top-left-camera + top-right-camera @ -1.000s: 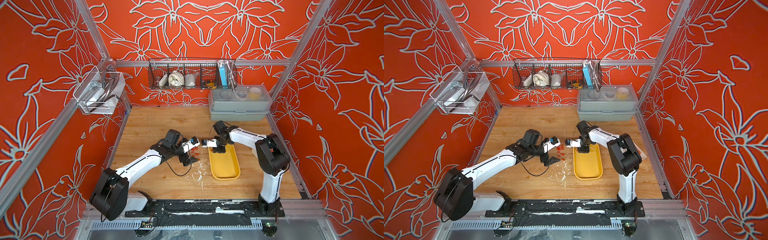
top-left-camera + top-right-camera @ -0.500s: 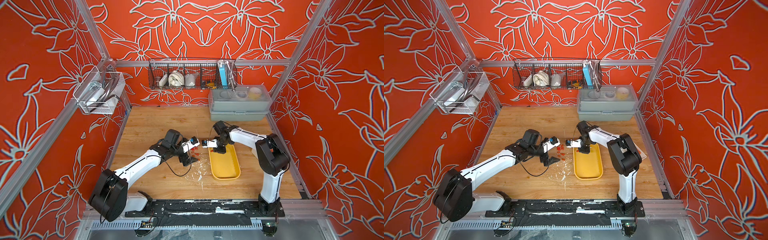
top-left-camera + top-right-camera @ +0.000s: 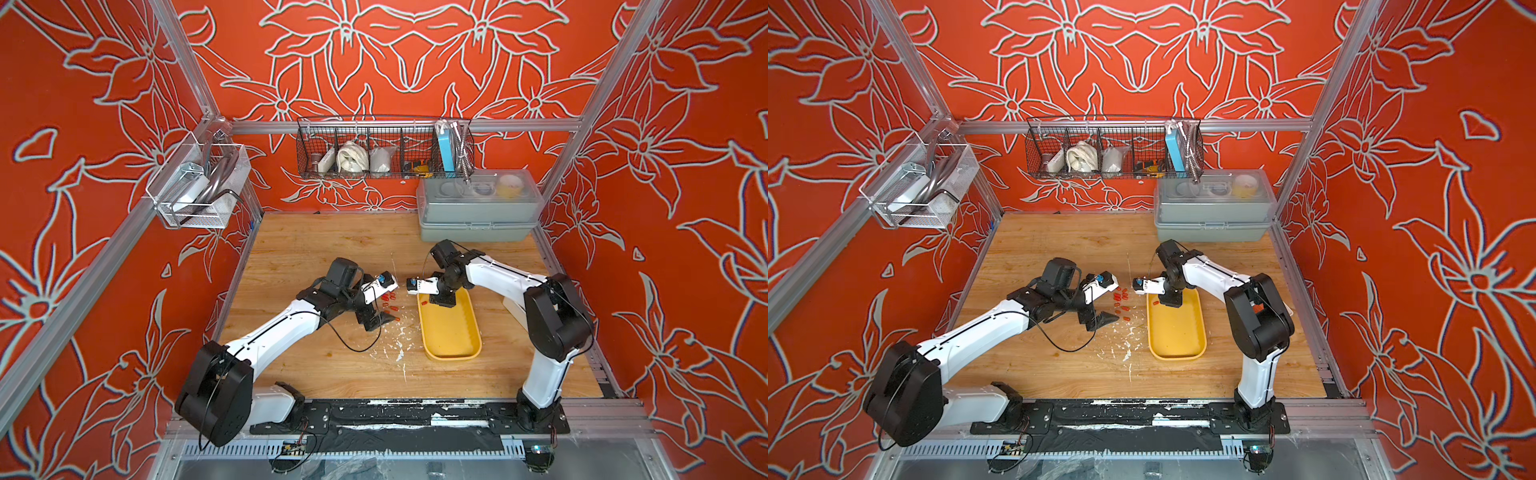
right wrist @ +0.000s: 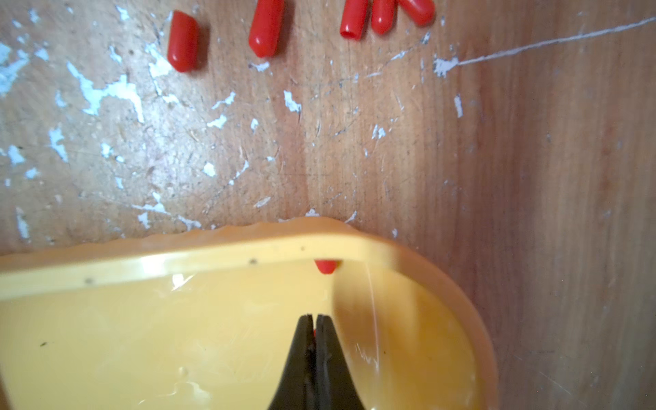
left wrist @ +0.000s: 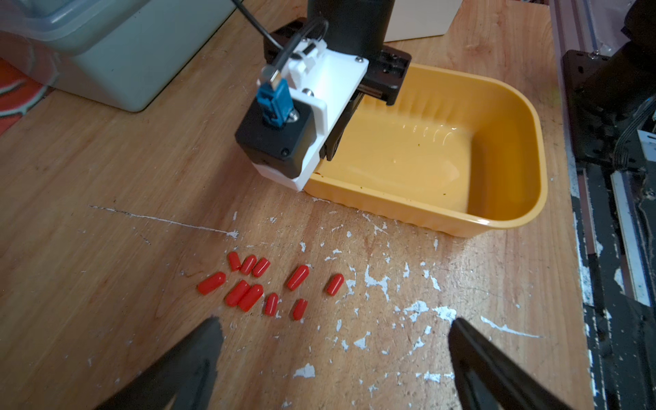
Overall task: Take the screw protection sleeves out of the storage box
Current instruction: Pick up the screw protection sleeve from the storage box, then place the screw protection sleeve at the center of the board.
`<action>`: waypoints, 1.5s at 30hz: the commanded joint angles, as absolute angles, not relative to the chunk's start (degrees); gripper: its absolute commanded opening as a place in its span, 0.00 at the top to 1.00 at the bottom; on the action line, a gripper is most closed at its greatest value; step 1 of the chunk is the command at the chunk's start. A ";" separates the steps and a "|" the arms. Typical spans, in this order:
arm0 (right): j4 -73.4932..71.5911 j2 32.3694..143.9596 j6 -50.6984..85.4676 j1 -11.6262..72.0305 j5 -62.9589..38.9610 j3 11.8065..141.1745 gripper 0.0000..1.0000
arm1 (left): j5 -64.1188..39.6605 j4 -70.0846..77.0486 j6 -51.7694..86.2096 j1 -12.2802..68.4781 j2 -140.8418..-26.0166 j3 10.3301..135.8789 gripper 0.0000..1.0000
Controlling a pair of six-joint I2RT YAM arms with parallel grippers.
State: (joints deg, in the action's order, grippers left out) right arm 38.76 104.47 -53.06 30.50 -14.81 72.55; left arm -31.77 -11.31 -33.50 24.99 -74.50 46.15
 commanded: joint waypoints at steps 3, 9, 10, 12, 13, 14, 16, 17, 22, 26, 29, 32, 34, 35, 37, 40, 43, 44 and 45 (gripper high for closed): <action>43.97 100.30 -50.33 30.29 -17.14 72.27 1.00 | -32.93 -13.51 -33.34 23.02 -72.64 48.63 0.02; 47.45 94.51 -44.52 31.40 -24.08 73.90 1.00 | -35.13 -15.00 -32.78 18.74 -71.40 49.63 0.02; 47.86 93.78 -43.71 32.07 -24.74 74.17 1.00 | -35.32 -15.12 -32.58 17.95 -71.17 49.86 0.02; 48.49 92.68 -42.37 33.70 -25.47 74.65 1.00 | -35.51 -15.20 -32.09 16.55 -70.61 50.01 0.02; 48.61 92.31 -41.59 34.48 -26.01 74.91 1.00 | -35.51 -15.20 -31.91 15.91 -70.28 50.15 0.02; 48.73 92.19 -40.70 35.56 -26.47 75.33 1.00 | -35.51 -15.29 -31.68 15.14 -69.99 50.26 0.02; 48.79 92.35 -39.14 37.63 -27.05 76.18 1.00 | -35.38 -15.12 -30.84 13.68 -69.45 50.53 0.02; 48.50 92.67 -38.14 38.80 -27.16 76.66 1.00 | -35.25 -15.03 -30.31 12.94 -69.15 50.58 0.02; 45.07 96.51 -31.41 43.07 -28.26 78.87 1.00 | -34.98 -14.07 -28.36 10.17 -68.21 50.65 0.02; 40.14 101.12 -25.70 45.48 -27.52 79.69 1.00 | -34.80 -13.45 -27.27 9.41 -68.16 50.66 0.02; 36.13 104.69 -22.08 47.03 -26.16 79.98 1.00 | -34.54 -13.23 -26.86 9.05 -68.28 50.78 0.02; 32.65 108.48 -19.16 48.12 -24.51 80.54 1.00 | -34.28 -13.01 -26.57 8.75 -68.38 50.92 0.01; 31.85 111.07 -18.10 48.33 -23.95 81.46 1.00 | -34.10 -13.01 -26.34 8.49 -68.47 51.00 0.02; 31.39 112.31 -17.57 48.34 -23.35 81.78 1.00 | -34.02 -13.01 -26.21 8.44 -68.44 50.99 0.02; 30.69 114.27 -17.06 48.34 -22.85 82.53 1.00 | -34.02 -13.01 -26.27 8.26 -68.55 51.05 0.02; 31.37 117.06 -16.31 48.39 -22.63 84.10 1.00 | -33.97 -12.84 -26.12 8.09 -68.72 51.02 0.02; 31.92 117.98 -16.82 48.35 -21.94 84.47 1.00 | -33.93 -12.92 -26.16 8.00 -68.83 51.07 0.02; 32.20 117.95 -17.19 48.30 -21.53 84.51 0.97 | -33.89 -13.02 -26.28 8.00 -68.78 51.07 0.01; 32.50 117.79 -17.59 48.19 -21.20 84.60 0.93 | -33.76 -13.09 -26.46 8.00 -68.65 51.07 0.02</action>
State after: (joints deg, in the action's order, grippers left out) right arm 31.75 117.40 -17.85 48.03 -22.83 82.85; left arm -32.86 -13.63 -26.74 8.19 -69.12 49.71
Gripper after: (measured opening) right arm 0.059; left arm 0.984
